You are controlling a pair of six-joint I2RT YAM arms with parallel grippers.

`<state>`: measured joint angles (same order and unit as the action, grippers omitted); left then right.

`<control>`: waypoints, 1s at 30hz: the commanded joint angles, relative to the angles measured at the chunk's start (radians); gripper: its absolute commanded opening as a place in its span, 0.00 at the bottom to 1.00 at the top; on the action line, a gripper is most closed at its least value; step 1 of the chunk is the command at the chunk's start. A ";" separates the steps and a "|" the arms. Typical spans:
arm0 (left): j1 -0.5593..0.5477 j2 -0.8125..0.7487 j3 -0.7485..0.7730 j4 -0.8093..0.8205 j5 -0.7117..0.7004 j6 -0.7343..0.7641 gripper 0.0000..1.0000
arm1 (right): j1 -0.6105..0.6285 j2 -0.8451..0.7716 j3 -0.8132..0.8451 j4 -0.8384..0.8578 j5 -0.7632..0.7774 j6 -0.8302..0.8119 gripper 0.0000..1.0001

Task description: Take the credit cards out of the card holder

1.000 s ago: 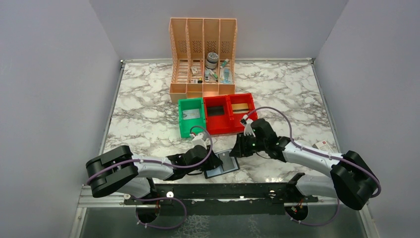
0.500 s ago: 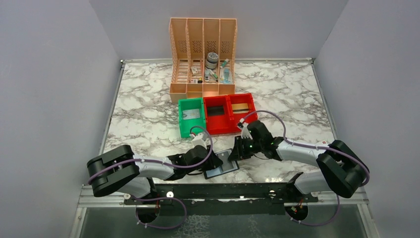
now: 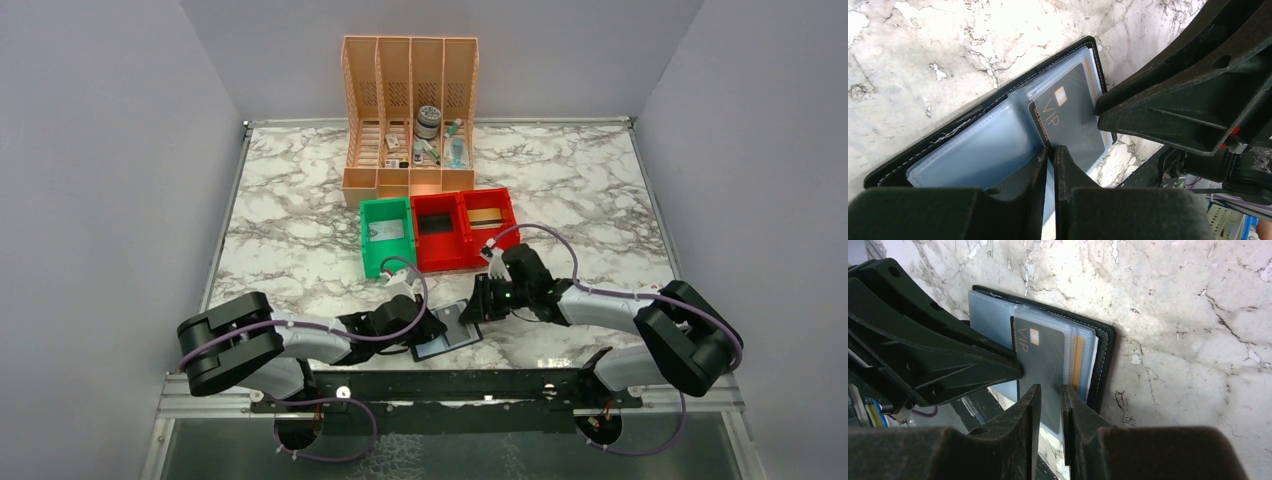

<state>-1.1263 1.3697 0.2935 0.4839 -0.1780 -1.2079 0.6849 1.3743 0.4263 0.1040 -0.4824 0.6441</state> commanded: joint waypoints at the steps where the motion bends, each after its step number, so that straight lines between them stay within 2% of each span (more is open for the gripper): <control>1: -0.009 -0.019 -0.027 0.038 -0.042 -0.019 0.09 | 0.017 0.032 -0.030 -0.056 0.034 -0.007 0.22; 7: -0.009 -0.060 -0.056 0.037 -0.053 -0.022 0.00 | 0.017 0.042 -0.024 -0.067 0.051 -0.013 0.22; 20: -0.009 -0.070 -0.071 0.036 -0.041 -0.016 0.02 | 0.018 0.025 0.014 -0.113 0.060 -0.037 0.21; 25: -0.008 -0.074 -0.073 0.036 -0.037 -0.006 0.02 | 0.017 -0.077 0.066 -0.199 0.114 -0.105 0.22; 30: -0.009 -0.067 -0.063 0.036 -0.034 -0.002 0.02 | 0.018 -0.109 0.092 -0.155 0.007 -0.131 0.22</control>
<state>-1.1282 1.3071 0.2367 0.5159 -0.1978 -1.2224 0.6975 1.2785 0.4728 -0.0509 -0.4328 0.5594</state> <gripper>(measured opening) 0.078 0.221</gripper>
